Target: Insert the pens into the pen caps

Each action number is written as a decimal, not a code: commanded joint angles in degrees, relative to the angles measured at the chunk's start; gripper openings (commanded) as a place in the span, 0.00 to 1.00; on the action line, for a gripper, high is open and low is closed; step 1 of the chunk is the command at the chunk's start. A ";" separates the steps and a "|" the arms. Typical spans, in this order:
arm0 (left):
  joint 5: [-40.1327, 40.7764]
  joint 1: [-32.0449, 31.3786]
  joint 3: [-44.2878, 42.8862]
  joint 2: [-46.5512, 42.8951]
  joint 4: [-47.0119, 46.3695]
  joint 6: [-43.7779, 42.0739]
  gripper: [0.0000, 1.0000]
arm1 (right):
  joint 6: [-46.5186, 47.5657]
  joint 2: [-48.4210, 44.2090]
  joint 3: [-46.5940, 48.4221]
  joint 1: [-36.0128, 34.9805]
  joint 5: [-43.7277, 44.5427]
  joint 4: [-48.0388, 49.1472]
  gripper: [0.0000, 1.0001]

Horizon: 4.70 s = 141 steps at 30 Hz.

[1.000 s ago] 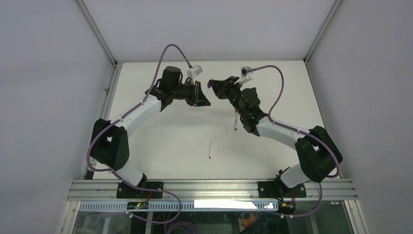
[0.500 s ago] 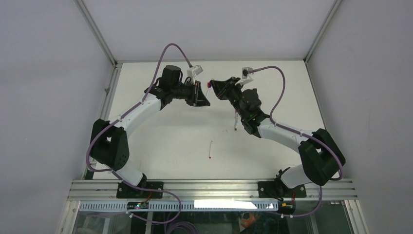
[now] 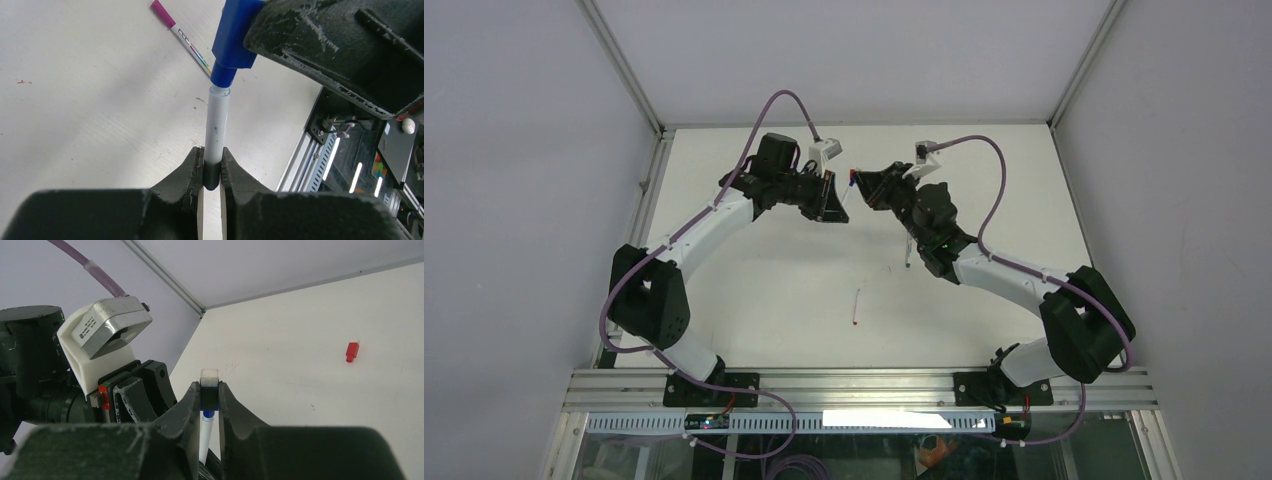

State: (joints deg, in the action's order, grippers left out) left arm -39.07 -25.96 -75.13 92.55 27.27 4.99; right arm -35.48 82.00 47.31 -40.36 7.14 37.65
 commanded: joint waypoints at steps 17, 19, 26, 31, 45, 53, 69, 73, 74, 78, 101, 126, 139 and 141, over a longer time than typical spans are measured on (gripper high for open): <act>6.12 0.55 -6.28 -0.98 -1.09 -4.36 0.00 | 0.07 1.88 0.73 -5.38 -6.20 -8.03 0.00; 6.16 0.50 -6.90 -1.19 -1.09 -3.96 0.00 | 0.07 2.04 0.80 -5.73 -6.20 -8.11 0.00; 6.51 0.20 -9.35 -1.52 -1.03 -3.45 0.00 | -1.26 4.11 2.31 -7.89 -5.08 -9.08 0.00; 10.12 0.20 -10.23 -2.58 -0.69 -3.79 0.00 | -0.99 4.85 2.73 -9.22 -5.15 -10.66 0.00; 18.23 0.20 -11.36 -4.57 3.10 -12.96 0.00 | 2.09 5.72 4.46 -10.44 -9.72 -17.32 0.00; 20.53 0.20 -10.78 -5.68 3.49 -15.59 0.00 | 5.04 6.17 6.57 -10.44 -13.04 -22.37 0.00; 17.22 -0.24 -4.43 -9.61 3.81 -22.64 0.00 | 9.23 5.56 7.62 -9.11 -13.32 -26.75 0.00; 15.20 -0.32 -1.89 -10.94 3.89 -23.52 0.00 | 9.71 4.44 7.32 -6.90 -13.41 -26.91 0.00; 14.86 -0.32 -1.52 -11.12 3.85 -23.74 0.00 | 9.60 4.22 7.21 -6.46 -13.52 -26.70 0.00; 13.49 -0.53 -0.68 -11.15 3.86 -24.13 0.00 | 8.85 3.85 6.83 -5.31 -13.98 -25.52 0.00; 13.69 -2.35 -0.98 -7.43 5.41 -25.37 0.00 | 7.51 3.24 7.64 -3.91 -14.43 -21.92 0.00; 14.20 -2.35 -1.58 -5.74 6.68 -25.39 0.00 | 5.26 0.96 4.82 -2.66 -15.22 -16.80 0.51; 12.45 -2.35 -1.77 -5.06 6.95 -25.09 0.00 | 3.90 -4.33 -0.65 0.11 -9.92 -3.00 0.65; 12.29 -2.35 -1.77 -5.02 6.97 -25.12 0.00 | 3.64 -4.28 -0.15 0.72 -10.27 -1.89 0.63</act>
State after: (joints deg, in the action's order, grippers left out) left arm -24.64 -27.81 -74.67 87.61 36.18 -19.09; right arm -30.96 79.90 46.41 -40.62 -4.45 28.05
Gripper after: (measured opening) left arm 0.123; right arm 0.650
